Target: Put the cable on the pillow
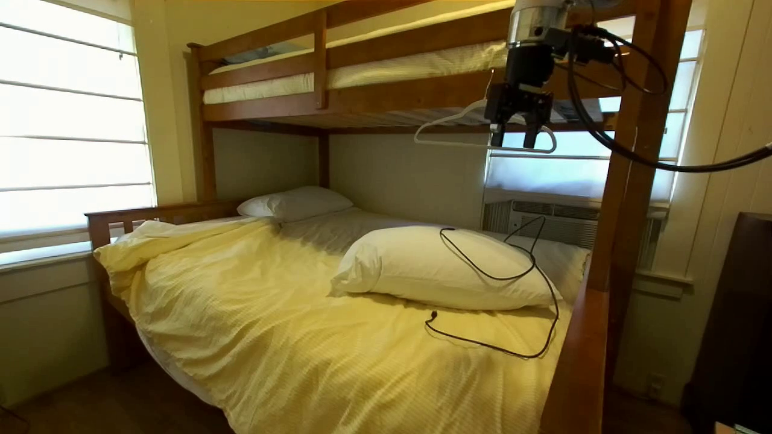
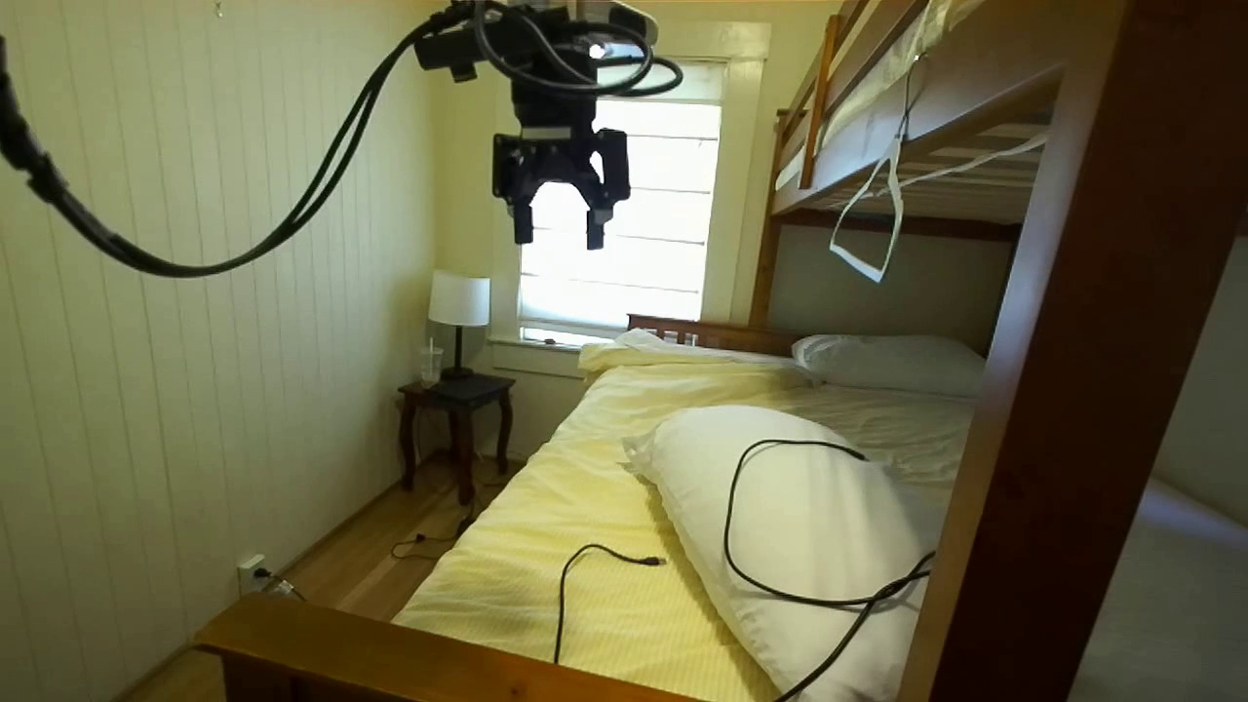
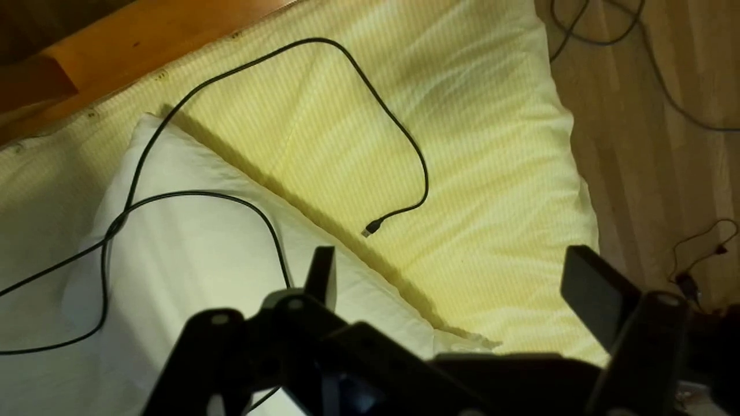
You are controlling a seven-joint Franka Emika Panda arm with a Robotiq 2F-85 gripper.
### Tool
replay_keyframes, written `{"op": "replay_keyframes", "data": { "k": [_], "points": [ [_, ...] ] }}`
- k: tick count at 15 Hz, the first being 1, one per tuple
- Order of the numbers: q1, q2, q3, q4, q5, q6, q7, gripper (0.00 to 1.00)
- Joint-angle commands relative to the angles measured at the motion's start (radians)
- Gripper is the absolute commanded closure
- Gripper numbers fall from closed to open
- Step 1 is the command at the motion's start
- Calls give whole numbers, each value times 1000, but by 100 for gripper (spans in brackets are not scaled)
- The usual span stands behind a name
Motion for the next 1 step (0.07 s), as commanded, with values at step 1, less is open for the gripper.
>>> {"op": "replay_keyframes", "data": {
  "k": [1],
  "points": [
    [-17, 5, 13, 3, 6, -3, -7, 0]
  ]
}}
